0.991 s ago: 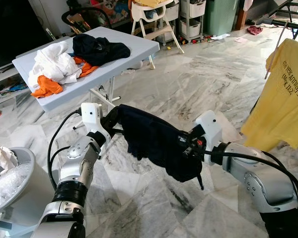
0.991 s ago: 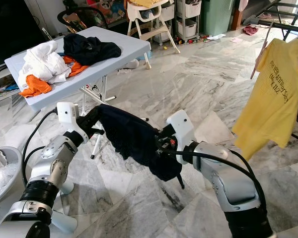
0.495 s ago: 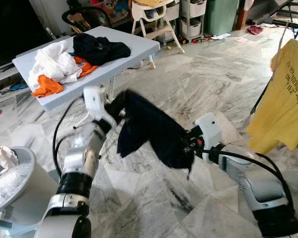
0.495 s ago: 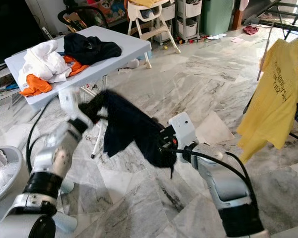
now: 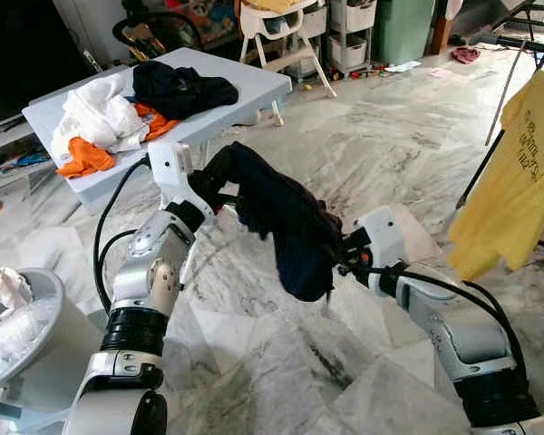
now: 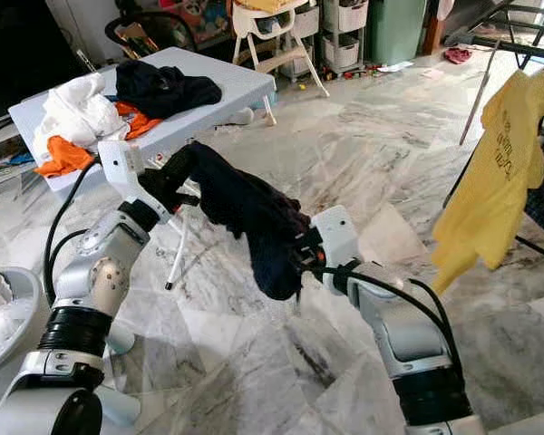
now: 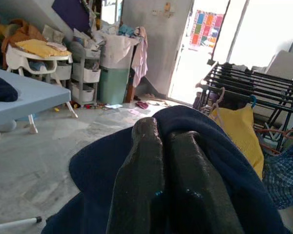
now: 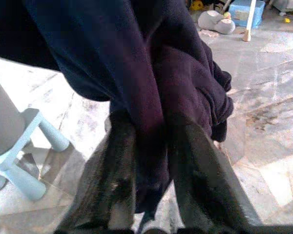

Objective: Hang hanger

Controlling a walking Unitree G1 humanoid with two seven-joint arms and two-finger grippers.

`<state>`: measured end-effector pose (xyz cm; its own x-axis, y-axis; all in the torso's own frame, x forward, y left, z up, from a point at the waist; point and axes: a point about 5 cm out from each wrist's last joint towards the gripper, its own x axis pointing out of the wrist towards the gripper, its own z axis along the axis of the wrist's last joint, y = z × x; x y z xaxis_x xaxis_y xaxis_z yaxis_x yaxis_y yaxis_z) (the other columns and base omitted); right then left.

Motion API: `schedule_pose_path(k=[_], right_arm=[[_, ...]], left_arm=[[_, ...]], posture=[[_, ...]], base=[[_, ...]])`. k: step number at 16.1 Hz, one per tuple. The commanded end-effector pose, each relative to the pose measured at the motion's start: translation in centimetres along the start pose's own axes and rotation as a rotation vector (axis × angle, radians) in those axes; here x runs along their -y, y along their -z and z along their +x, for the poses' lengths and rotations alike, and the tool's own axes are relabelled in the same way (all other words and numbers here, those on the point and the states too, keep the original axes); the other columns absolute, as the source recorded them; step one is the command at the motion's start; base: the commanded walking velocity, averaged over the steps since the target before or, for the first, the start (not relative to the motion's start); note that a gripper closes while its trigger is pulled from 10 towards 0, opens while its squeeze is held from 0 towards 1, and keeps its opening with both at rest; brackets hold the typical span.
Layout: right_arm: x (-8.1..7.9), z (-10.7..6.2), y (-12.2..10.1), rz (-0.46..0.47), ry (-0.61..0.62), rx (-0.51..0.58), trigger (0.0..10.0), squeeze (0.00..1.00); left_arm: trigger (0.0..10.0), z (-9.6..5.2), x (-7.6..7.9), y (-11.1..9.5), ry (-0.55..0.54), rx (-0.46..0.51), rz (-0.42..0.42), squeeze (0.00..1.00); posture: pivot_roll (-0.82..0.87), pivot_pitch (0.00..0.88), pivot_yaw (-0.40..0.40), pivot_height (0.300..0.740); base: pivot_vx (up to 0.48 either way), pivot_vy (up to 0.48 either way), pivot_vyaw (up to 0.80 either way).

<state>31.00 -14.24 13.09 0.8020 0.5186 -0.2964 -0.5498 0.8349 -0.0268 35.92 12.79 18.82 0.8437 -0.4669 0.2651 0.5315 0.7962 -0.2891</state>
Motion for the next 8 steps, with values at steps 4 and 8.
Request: schedule_pose_path(k=[4, 8], right_arm=[[0.3, 0.1, -0.7, 0.017, -0.022, 0.060, 10.0, 1.00], [0.2, -0.5, 1.4, 0.059, -0.065, 0.024, 10.0, 1.00]], left_arm=[[0.0, 0.2, -0.4, -2.3, -0.021, 0.064, 0.015, 0.00], [0.0, 0.4, -0.2, -2.6, -0.019, 0.069, 0.013, 0.00]], posture=[[-0.17, 0.000, 0.168, 0.740], [-0.16, 0.000, 0.174, 0.740]], base=[[0.000, 0.000, 0.00], [0.000, 0.000, 0.00]])
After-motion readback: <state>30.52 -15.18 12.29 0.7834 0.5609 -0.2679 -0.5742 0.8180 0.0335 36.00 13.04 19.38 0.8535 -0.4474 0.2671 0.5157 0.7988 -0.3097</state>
